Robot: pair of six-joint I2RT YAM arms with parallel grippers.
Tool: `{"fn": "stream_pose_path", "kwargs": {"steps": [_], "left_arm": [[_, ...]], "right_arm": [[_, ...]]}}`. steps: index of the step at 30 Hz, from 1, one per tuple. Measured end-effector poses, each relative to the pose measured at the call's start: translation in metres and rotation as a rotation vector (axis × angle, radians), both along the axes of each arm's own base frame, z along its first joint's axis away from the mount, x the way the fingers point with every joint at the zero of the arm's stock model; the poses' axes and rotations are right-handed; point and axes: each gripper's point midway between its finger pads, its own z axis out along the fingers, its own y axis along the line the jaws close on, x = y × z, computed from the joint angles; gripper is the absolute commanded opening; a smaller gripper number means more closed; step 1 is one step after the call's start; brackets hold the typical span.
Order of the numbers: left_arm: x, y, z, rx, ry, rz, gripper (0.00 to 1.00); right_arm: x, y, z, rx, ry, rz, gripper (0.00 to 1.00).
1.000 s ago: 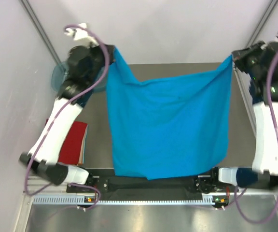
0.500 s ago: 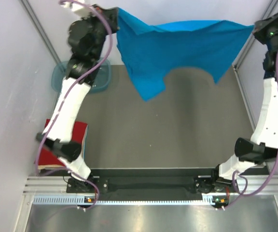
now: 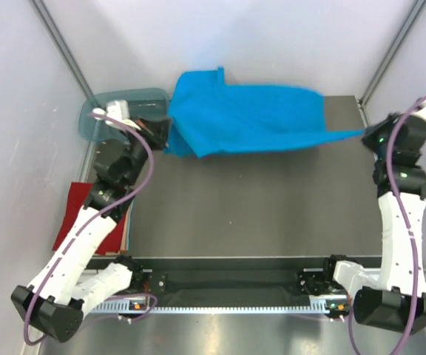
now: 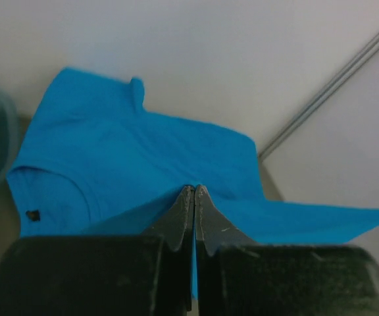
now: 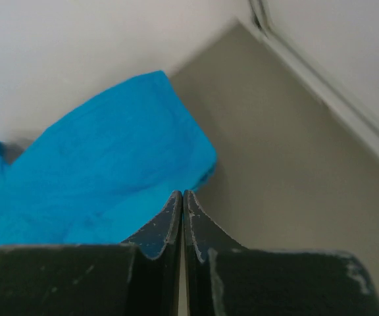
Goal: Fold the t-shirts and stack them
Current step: Flatten the tshirt out
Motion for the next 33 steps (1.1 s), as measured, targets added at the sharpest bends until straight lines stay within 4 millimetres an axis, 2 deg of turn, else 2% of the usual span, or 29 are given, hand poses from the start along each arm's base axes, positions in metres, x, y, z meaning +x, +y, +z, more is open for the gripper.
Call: {"fn": "stream_pose_path", "kwargs": {"steps": [3, 5, 8, 11, 13, 15, 20, 24, 28, 33], "left_arm": [[0.001, -0.007, -0.087, 0.057, 0.204, -0.032, 0.0], [-0.008, -0.008, -0.129, 0.079, 0.305, -0.054, 0.0], [-0.033, -0.004, -0.177, 0.089, 0.421, -0.08, 0.0], [-0.058, 0.004, -0.214, 0.067, 0.513, -0.084, 0.0], [-0.069, 0.007, -0.229, 0.052, 0.557, -0.085, 0.0], [-0.08, 0.009, -0.239, 0.032, 0.598, -0.09, 0.0], [-0.096, 0.012, -0.243, -0.014, 0.649, -0.092, 0.0], [-0.108, 0.017, -0.252, -0.011, 0.715, -0.081, 0.0], [-0.117, 0.02, -0.253, -0.004, 0.761, -0.075, 0.0], [-0.128, 0.023, -0.256, -0.009, 0.8, -0.075, 0.0]], "right_arm": [[-0.005, -0.007, -0.096, 0.065, 0.227, -0.056, 0.0], [-0.02, -0.01, -0.153, 0.098, 0.375, -0.105, 0.0], [-0.042, -0.011, -0.203, 0.141, 0.51, -0.153, 0.0], [-0.057, -0.011, -0.229, 0.182, 0.56, -0.185, 0.0], [-0.067, -0.01, -0.239, 0.201, 0.573, -0.201, 0.0], [-0.075, -0.009, -0.239, 0.215, 0.564, -0.214, 0.0], [-0.088, -0.01, -0.226, 0.218, 0.512, -0.243, 0.0], [-0.097, -0.009, -0.228, 0.217, 0.535, -0.25, 0.0], [-0.107, -0.008, -0.234, 0.217, 0.577, -0.256, 0.0], [-0.113, -0.009, -0.224, 0.199, 0.54, -0.261, 0.0]]}}
